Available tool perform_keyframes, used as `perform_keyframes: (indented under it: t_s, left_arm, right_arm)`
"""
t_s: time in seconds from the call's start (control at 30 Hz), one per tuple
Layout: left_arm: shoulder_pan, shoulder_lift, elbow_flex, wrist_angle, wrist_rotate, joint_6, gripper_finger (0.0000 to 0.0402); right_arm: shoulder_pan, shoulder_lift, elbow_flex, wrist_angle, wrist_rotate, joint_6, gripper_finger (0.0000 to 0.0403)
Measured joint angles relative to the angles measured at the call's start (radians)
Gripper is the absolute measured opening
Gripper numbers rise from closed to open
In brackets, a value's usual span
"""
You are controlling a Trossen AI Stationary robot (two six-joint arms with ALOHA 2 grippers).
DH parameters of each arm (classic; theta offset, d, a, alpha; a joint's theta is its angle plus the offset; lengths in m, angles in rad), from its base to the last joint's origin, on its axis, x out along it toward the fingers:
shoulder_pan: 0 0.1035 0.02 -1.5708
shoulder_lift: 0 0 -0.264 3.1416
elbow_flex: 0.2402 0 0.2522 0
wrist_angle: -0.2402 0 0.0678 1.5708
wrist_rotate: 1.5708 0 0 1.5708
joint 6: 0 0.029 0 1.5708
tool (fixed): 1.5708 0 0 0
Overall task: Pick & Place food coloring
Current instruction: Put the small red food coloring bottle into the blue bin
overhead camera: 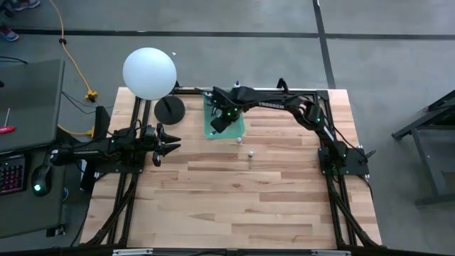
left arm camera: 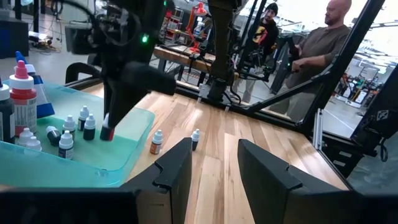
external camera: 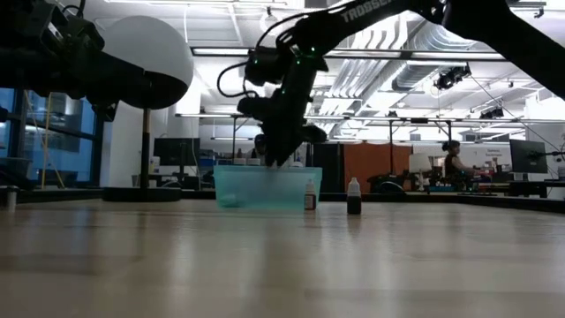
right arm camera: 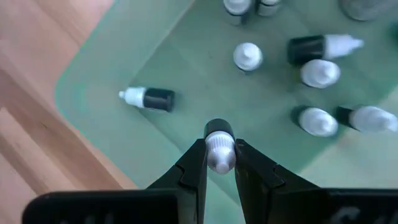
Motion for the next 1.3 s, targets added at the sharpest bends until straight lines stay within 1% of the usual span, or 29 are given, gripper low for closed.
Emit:
perform_keyframes:
  t_s: [0.2, 0.63, 0.73, 0.87, 0.97, 1.17, 1.3]
  left_arm:
    - [0.000, 0.000, 0.000, 0.000, 0.000, 0.000, 0.0129]
    - [0.000, 0.000, 0.000, 0.000, 0.000, 0.000, 0.0129]
    - [0.000, 0.000, 0.000, 0.000, 0.000, 0.000, 0.0129]
    - [0.000, 0.000, 0.000, 0.000, 0.000, 0.000, 0.0129]
    - [0.000, 0.000, 0.000, 0.000, 0.001, 0.000, 0.0129]
    - [0.000, 0.000, 0.000, 0.000, 0.001, 0.000, 0.0129]
    - [0.000, 0.000, 0.000, 0.000, 0.001, 0.000, 0.0129]
  right_arm:
    - [-0.003, 0.000, -0.067, 0.079, 0.003, 0.033, 0.0058]
    - [-0.025, 0.008, -0.068, 0.080, 0.028, 0.070, 0.0058]
    - [-0.025, 0.008, -0.068, 0.074, 0.060, 0.078, 0.0058]
    - [-0.028, 0.008, -0.068, 0.074, 0.072, 0.081, 0.0058]
    - [-0.031, 0.008, -0.068, 0.075, 0.056, 0.086, 0.0063]
    - [-0.038, 0.008, -0.068, 0.075, 0.052, 0.094, 0.0081]
    - [-0.038, 0.008, -0.068, 0.075, 0.052, 0.096, 0.0085]
